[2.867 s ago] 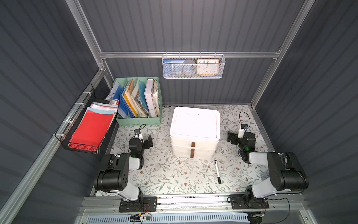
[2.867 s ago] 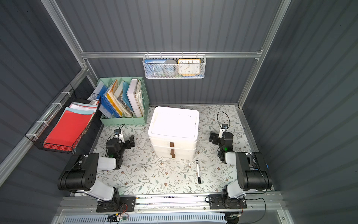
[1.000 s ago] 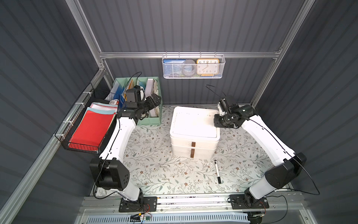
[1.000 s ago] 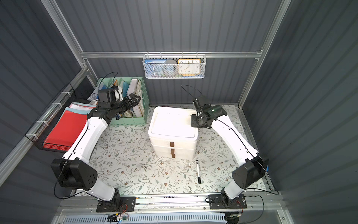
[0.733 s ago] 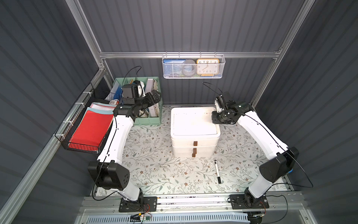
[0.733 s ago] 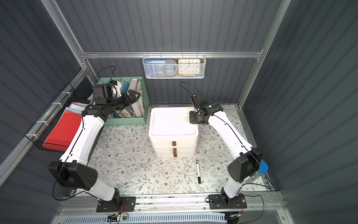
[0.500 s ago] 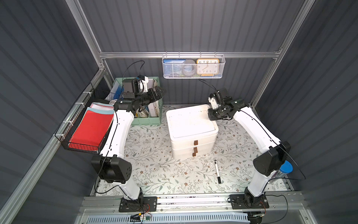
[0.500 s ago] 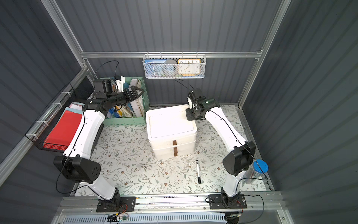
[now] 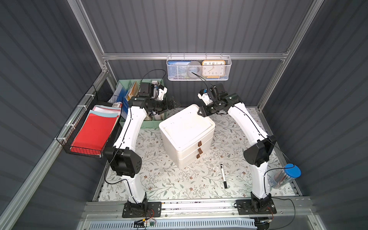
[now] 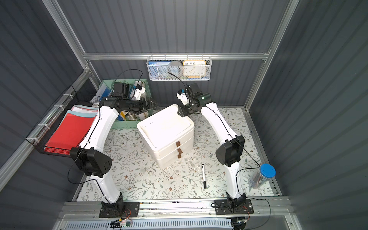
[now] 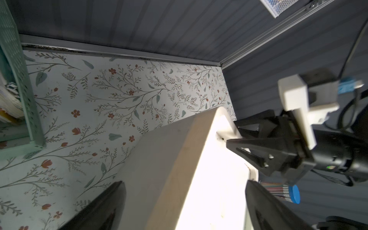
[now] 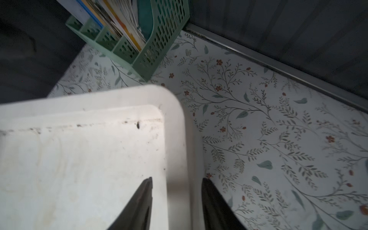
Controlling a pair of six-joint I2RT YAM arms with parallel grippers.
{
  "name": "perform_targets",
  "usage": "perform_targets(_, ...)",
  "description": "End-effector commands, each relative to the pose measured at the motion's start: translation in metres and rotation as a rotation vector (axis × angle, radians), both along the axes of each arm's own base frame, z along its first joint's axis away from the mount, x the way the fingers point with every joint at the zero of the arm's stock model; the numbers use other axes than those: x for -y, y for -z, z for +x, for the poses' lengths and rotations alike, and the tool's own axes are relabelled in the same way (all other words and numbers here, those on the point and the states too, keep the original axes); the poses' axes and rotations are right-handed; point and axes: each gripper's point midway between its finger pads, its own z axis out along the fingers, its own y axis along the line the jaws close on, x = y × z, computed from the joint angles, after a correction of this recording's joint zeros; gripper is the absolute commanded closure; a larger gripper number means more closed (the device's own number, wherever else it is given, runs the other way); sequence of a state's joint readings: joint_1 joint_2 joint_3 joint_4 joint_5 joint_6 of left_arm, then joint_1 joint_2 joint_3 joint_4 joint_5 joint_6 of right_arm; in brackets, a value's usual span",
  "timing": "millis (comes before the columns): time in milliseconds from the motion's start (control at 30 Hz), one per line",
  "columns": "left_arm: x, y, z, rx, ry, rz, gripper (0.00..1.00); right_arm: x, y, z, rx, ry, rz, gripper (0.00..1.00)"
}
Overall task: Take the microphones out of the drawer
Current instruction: Adjust the storage box at the center of the board.
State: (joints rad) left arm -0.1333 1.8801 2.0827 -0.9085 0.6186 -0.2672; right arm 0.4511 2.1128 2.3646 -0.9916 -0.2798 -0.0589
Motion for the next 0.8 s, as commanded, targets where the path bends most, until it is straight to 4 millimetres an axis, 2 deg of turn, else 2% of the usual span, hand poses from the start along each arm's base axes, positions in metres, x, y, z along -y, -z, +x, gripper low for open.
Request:
perform_targets(0,-0.003,0.008,-0.011,0.018,0.034,0.134,0.02,0.012,-0.062,0.004,0.155,0.135,0.087,0.19)
perform_targets(33,-0.003,0.012,-0.013,0.018,0.035,0.161,0.04,0.019,-0.067,0.005,0.174,0.179,0.092,0.02)
perform_targets(67,-0.003,0.016,-0.014,0.019,0.040,0.189,0.05,0.027,-0.072,0.003,0.197,0.227,0.098,0.01)
perform_targets(200,-0.002,0.034,-0.019,0.007,0.065,0.312,0.14,0.063,-0.083,-0.009,0.243,0.376,0.133,0.01)
perform_targets(367,0.008,0.050,-0.023,-0.010,0.120,0.396,0.22,0.093,-0.072,-0.031,0.189,0.435,0.189,0.01)
perform_targets(600,0.010,0.062,-0.021,-0.018,0.133,0.440,0.41,0.130,-0.056,-0.059,0.171,0.528,0.181,0.01)
perform_targets(767,0.006,0.068,-0.022,-0.039,0.120,0.483,0.61,0.148,-0.046,-0.076,0.161,0.573,0.181,0.01)
